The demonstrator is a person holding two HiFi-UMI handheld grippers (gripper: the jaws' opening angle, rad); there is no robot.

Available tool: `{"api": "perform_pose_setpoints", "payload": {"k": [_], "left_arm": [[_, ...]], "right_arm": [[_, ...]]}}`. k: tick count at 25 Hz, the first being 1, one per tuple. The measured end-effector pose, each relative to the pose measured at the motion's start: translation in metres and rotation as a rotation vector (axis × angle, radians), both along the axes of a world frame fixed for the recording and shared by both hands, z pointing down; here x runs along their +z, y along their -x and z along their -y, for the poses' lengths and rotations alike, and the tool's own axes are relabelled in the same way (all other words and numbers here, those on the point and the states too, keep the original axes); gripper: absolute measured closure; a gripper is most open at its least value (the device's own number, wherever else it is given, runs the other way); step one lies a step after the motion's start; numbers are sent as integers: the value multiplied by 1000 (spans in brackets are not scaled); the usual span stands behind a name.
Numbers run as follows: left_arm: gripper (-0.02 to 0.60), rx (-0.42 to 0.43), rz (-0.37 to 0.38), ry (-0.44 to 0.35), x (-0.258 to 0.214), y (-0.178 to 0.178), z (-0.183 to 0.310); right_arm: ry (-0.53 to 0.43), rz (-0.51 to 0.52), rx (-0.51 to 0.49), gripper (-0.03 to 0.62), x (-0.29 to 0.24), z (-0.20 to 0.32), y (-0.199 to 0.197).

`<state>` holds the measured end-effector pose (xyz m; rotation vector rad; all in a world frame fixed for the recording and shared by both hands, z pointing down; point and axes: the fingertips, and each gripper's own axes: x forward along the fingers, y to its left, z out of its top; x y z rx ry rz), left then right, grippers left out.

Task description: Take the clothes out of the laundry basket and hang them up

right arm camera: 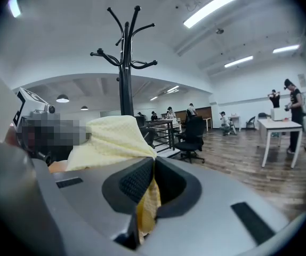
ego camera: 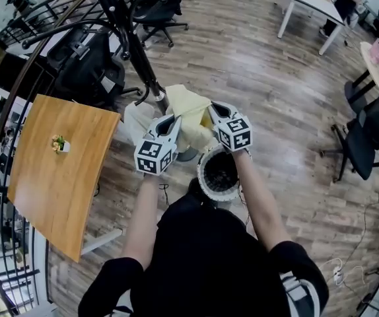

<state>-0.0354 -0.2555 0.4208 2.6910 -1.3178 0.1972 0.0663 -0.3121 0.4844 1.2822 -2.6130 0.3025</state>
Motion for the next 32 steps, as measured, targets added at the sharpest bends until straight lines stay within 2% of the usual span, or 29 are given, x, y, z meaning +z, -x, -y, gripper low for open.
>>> {"api": "perform_pose_setpoints", "payload": {"k": [7,14,18,21,27,32], "left_arm": [[538,9,-33,-33,-25,1,34],[538,-56,-20,3,-12,16,62],[538,-102,-8,49,4,28,75],[537,-104,0,76,17,29,83],[535,-65,-2,119,44,27,91],[535,-18,-21,128,47,20,92]], "right_arm": [[-44,38,12,576,-32,39,-2],[-58,-46,-26,576,-34,79,21],[-29,-98,-68,576,-15,95,37],[6,-112,-86,576,3,106,45],[72,-137,-115,576,41,111,55],[140,-125,-155,574,63,104,61]]}}
